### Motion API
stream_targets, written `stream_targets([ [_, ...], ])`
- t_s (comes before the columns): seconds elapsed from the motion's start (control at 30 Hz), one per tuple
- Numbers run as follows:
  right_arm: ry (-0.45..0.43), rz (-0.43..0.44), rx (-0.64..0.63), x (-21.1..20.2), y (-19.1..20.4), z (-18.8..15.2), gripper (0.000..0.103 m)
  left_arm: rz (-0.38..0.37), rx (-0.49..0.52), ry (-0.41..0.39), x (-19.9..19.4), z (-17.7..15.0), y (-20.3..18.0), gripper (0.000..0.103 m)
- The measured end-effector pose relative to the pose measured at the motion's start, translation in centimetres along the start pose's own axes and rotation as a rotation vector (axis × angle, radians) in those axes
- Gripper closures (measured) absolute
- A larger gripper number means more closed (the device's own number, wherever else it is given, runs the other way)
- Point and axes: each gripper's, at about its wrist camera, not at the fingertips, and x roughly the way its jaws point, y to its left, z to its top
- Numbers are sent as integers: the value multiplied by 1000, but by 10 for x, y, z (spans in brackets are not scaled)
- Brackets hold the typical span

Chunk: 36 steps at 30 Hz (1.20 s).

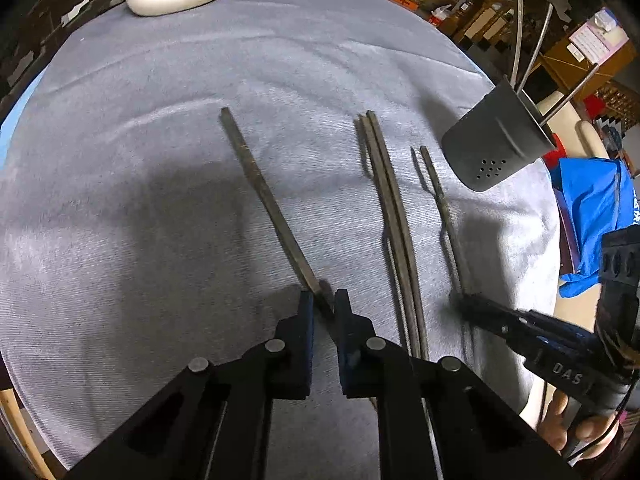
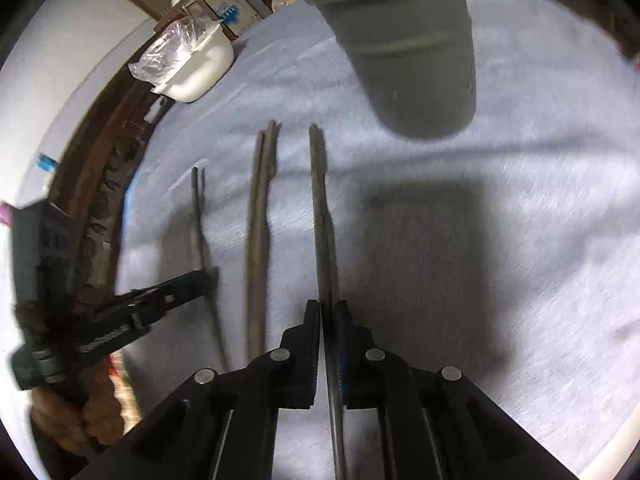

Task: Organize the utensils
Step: 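Grasp a stick with the right tool while the left tool grasps another stick, then lift both held sticks upright toward the grey cup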

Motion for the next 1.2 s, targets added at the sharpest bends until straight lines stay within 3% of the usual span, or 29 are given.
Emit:
stream_targets([
  [0.07,11,33,23,0,2,-3,95,-24,-11,13,1,3,5,92],
  [0.13,6,11,15,1,5,-3,95,-35,-17,22,3,6,8,92],
  [0.57,-15,-43,25,3,3,1,92,7,18,16,15,24,-13,90],
  [0.8,-30,66,262,-4,-32,3,94,39,180,54,26,40,-37,90],
  [1.0,11,143,332,-2,-38,2,93,44,322,102,31,43,-46,90],
  [1.2,38,55,245,0,-19,3,93,11,366,128,26,21,-43,90],
])
